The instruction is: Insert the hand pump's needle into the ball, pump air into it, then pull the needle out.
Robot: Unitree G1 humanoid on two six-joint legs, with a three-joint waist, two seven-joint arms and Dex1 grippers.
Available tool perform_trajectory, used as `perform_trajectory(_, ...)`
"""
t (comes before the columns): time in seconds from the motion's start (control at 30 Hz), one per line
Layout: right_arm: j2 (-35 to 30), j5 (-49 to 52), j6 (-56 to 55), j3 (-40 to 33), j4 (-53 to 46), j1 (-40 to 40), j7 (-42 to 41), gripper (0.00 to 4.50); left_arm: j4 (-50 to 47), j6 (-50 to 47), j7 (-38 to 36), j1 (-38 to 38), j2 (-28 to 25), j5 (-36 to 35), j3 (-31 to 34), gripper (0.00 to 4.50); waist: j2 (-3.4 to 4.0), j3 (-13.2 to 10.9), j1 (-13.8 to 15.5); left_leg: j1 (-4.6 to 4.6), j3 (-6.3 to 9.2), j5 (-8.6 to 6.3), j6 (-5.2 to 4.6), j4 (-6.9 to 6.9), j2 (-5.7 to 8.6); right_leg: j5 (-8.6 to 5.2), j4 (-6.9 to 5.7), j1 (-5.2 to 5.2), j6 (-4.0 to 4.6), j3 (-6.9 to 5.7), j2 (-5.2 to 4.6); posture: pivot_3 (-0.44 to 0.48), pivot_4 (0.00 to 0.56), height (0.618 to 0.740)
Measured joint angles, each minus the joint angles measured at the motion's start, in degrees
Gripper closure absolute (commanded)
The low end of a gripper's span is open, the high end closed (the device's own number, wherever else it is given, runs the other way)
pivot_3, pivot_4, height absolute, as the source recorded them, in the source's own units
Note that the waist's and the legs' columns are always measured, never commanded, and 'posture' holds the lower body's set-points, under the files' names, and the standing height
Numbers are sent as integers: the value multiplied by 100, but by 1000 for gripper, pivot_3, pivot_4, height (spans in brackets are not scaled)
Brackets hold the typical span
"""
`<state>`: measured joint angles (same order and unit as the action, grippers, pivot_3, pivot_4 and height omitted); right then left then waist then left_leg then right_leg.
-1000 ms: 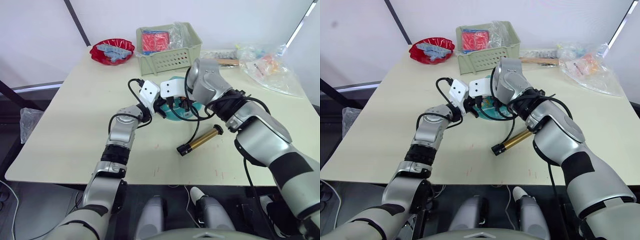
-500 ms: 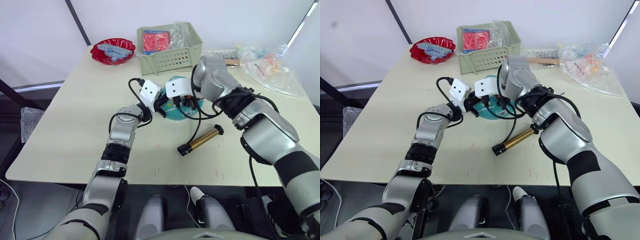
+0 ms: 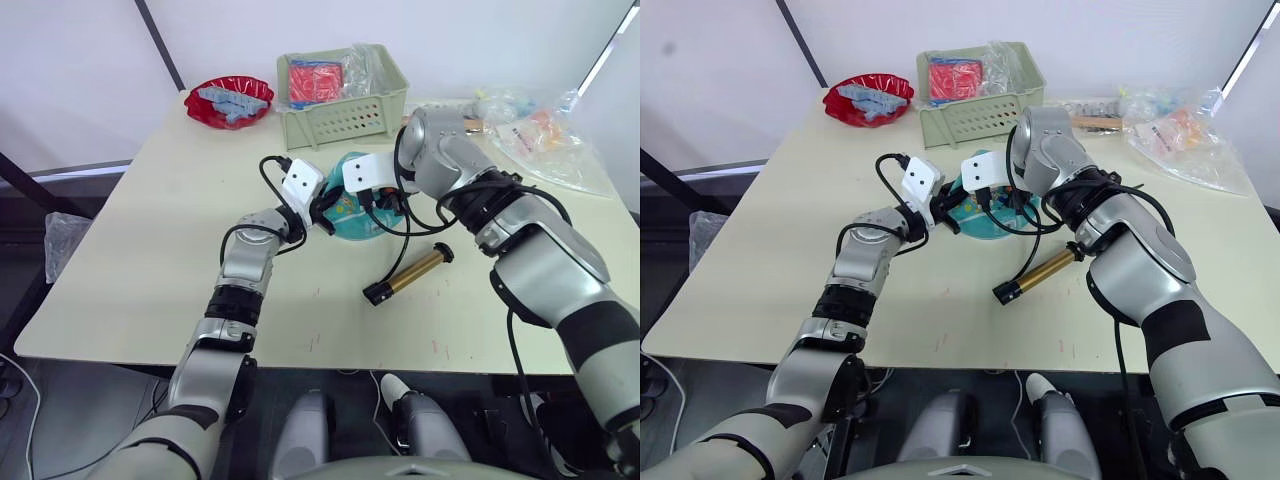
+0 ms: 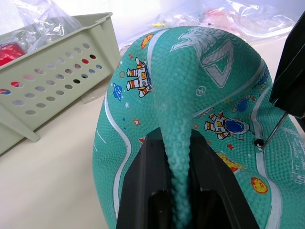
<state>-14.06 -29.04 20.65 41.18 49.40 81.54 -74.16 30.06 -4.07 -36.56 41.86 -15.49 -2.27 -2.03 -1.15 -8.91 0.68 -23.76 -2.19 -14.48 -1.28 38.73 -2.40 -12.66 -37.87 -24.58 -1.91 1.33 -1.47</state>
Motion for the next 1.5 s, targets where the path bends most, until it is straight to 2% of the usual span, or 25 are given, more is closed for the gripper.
perform_trajectory(0.8,-133,-33,-164,-11,267,103,41,4159,108,96,0,20,10,0,-20,4485,1,-1,1,0,0,0,0,0,0,0,0,0,0,0,0,0,150,738)
perform_trajectory(1.5,-122,3,-229,-160,-21,102,-198,4159,100,103,0,9,7,0,-22,4485,1,-1,4,0,0,0,0,0,0,0,1,0,0,0,0,0,150,738)
